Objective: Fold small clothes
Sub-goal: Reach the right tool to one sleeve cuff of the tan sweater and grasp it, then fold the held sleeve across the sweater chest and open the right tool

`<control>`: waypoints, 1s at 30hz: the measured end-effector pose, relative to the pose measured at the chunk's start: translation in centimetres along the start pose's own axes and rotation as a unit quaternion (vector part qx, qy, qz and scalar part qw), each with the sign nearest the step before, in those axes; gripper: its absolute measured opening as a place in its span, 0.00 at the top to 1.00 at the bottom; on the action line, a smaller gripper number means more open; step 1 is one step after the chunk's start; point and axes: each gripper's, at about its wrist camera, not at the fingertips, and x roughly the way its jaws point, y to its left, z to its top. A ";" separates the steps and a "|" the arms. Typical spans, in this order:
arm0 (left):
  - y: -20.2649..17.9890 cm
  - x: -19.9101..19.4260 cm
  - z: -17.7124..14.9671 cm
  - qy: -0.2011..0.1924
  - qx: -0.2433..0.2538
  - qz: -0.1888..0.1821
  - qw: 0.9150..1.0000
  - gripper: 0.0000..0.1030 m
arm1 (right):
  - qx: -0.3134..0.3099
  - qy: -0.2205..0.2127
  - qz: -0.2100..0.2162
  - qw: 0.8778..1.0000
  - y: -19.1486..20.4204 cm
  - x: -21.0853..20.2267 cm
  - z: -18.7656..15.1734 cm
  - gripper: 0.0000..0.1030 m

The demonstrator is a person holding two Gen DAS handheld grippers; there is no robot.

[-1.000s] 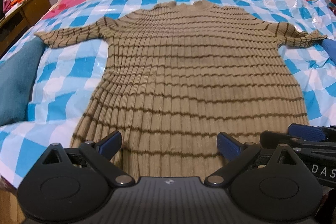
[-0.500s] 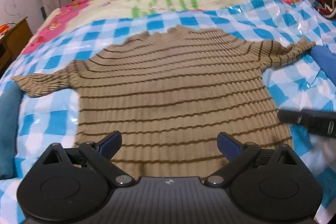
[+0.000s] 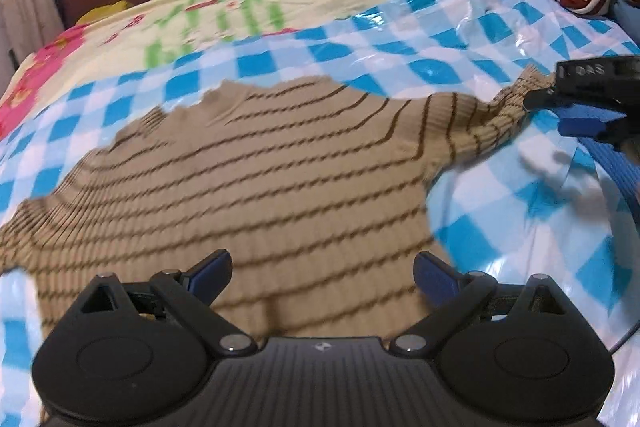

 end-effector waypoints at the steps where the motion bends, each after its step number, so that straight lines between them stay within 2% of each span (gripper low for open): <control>1: -0.3 0.5 0.4 -0.002 0.001 -0.002 1.000 0.01 | 0.017 0.001 -0.006 1.000 -0.7 0.8 0.8 0.50; 4: -1.2 1.7 1.3 -0.003 -0.006 -0.010 1.000 0.01 | 0.060 0.004 -0.014 0.998 -2.5 3.1 2.7 0.53; 10: -3.2 3.5 2.3 0.002 -0.003 -0.026 1.000 0.01 | 0.101 -0.008 -0.031 0.994 -4.1 5.6 4.3 0.58; 11: -3.4 3.6 2.4 0.002 -0.003 -0.027 1.000 0.01 | 0.109 -0.008 -0.032 0.994 -4.4 6.2 4.6 0.62; 13: -3.7 3.6 2.3 0.004 -0.003 -0.028 1.000 0.01 | 0.138 -0.002 -0.030 0.990 -5.3 7.4 4.8 0.81; 16: -3.6 3.3 2.0 0.008 -0.007 -0.027 1.000 0.01 | 0.178 -0.002 -0.014 0.984 -6.4 7.8 5.0 0.90; 20: -2.6 2.6 1.1 0.007 -0.020 -0.025 0.999 0.01 | 0.165 -0.037 0.013 0.986 -5.8 5.9 5.6 0.95; 25: 0.1 0.7 -0.1 -0.006 -0.048 -0.019 0.999 0.01 | 0.128 -0.085 0.064 0.986 -2.2 1.8 7.2 0.95; 27: 1.6 -0.3 -0.9 -0.014 -0.060 -0.011 0.998 0.01 | 0.090 -0.100 0.084 0.987 0.7 0.5 7.7 0.95; 30: 4.4 -1.7 -2.6 -0.022 -0.078 0.006 0.997 0.01 | 0.021 -0.108 0.128 0.986 7.1 -0.9 7.5 0.95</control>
